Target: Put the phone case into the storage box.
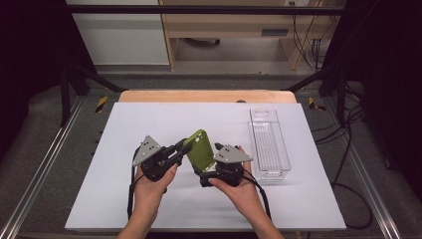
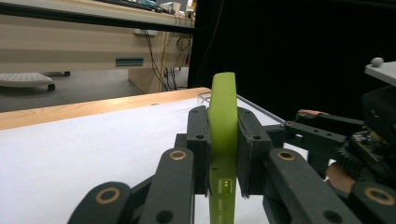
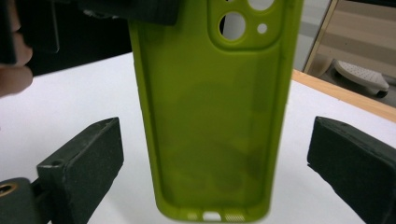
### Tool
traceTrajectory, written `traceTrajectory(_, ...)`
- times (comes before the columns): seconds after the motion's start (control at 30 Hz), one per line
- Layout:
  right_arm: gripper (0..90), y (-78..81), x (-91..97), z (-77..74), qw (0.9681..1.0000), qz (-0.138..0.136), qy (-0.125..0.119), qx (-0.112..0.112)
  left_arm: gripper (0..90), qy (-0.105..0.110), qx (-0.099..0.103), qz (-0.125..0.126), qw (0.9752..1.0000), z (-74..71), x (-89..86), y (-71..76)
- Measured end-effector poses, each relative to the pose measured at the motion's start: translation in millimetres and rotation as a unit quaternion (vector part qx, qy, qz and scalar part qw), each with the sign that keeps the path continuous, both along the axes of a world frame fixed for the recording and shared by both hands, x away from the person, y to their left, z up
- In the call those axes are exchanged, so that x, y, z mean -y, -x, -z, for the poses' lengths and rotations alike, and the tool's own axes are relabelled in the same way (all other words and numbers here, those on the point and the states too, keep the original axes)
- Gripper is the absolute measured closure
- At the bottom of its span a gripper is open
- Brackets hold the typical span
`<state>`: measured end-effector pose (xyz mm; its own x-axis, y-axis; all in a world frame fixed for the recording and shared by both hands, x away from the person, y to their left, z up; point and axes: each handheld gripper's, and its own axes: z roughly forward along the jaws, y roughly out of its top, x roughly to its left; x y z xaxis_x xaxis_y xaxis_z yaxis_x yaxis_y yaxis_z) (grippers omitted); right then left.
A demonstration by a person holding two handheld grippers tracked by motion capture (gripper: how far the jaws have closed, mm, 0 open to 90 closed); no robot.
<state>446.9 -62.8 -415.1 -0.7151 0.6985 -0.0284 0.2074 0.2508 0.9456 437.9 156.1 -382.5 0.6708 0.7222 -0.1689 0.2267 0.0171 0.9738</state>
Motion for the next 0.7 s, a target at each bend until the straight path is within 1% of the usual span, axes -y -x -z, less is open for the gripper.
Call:
traceTrajectory(0.03,4.2,0.0,0.0,0.0,1.0,0.0,0.0,0.0,77.2,-0.002,0.002,0.0,1.0,-0.1,0.9,0.9)
traceTrajectory(0.1,4.4,-0.1,-2.0,2.6,0.9999,0.004,0.014,0.0,77.2,-0.004,0.004,0.002,1.0,-0.1,2.6,2.6)
traceTrajectory(0.17,4.1,0.9,1.0,6.2,1.0,0.001,0.0,-0.002,77.2,-0.012,0.005,0.004,0.9999,0.9,6.1,3.8)
traceTrajectory(0.2,4.1,0.9,1.0,6.2,1.0,0.001,0.0,-0.002,77.2,-0.012,0.005,0.004,0.9999,0.9,6.1,3.8)
traceTrajectory(0.27,4.7,1.2,1.4,7.1,1.0,0.007,0.003,0.006,77.2,-0.014,0.005,0.005,0.9999,2.2,9.4,4.1)
traceTrajectory(0.3,4.5,1.5,2.0,7.1,1.0,0.006,-0.001,0.006,77.2,-0.015,0.004,0.006,0.9999,2.5,10.9,4.3)
traceTrajectory(0.33,4.2,2.2,2.5,7.1,0.9999,0.006,-0.006,0.012,77.2,-0.014,0.004,0.006,0.9999,2.8,12.5,4.6)
traceTrajectory(0.53,4.4,1.8,2.5,7.0,0.9997,0.008,-0.014,0.017,77.2,-0.012,0.003,0.013,0.9998,3.5,21.0,7.1)
traceTrajectory(0.7,5.3,2.1,4.7,6.7,0.9995,0.012,-0.023,0.016,77.2,-0.012,0.004,0.012,0.9998,3.9,23.9,8.4)
